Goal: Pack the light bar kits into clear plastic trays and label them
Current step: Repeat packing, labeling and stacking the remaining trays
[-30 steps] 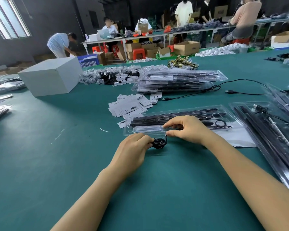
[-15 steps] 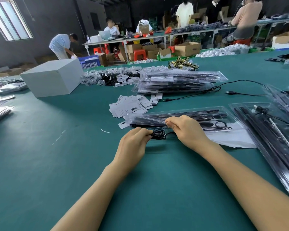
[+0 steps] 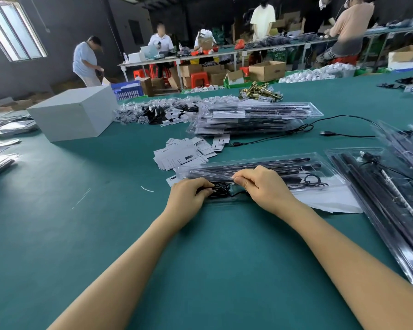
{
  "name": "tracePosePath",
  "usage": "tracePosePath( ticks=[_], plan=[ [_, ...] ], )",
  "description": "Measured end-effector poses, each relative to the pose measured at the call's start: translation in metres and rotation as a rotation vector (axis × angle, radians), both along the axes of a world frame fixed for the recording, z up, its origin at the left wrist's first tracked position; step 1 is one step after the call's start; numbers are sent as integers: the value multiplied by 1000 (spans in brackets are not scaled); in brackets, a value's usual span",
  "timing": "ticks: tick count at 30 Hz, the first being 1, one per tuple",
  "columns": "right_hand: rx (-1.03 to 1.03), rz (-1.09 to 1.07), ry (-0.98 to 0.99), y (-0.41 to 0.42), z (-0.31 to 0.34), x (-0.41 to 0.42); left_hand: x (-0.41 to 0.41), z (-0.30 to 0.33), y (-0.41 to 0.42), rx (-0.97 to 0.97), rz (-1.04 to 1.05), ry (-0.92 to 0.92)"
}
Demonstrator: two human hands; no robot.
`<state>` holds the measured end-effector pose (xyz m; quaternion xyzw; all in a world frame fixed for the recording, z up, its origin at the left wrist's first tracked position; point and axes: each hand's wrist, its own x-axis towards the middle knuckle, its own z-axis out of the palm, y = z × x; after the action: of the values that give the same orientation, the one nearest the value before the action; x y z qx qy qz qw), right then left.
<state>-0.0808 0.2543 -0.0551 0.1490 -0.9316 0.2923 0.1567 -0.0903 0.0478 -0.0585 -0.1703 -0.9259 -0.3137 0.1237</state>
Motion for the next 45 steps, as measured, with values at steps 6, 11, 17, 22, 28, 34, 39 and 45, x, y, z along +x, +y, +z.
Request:
tracePosePath(
  ticks=[6, 11, 17, 22, 28, 34, 39, 45],
  plan=[
    [-10, 8, 3, 0, 1, 2, -4, -6, 3, -35, 15, 43],
    [25, 23, 100, -3, -1, 6, -6, -9, 3, -92, 72, 17],
    [134, 29, 546, -20, 0, 23, -6, -9, 4, -82, 99, -7],
    [339, 123, 523, -41, -9, 31, -5, -7, 2, -72, 83, -20],
    [411, 3, 594, -49, -9, 33, -4, -5, 1, -18, 51, -33],
    [512, -30, 560, -56, -3, 36, 1, -3, -2, 64, 48, -18],
    [562, -4, 505, -59, -4, 38, 1, -3, -4, 28, 27, -3],
    [330, -71, 371, -60, -4, 41, 4, -5, -10, -44, -20, 16]
  ],
)
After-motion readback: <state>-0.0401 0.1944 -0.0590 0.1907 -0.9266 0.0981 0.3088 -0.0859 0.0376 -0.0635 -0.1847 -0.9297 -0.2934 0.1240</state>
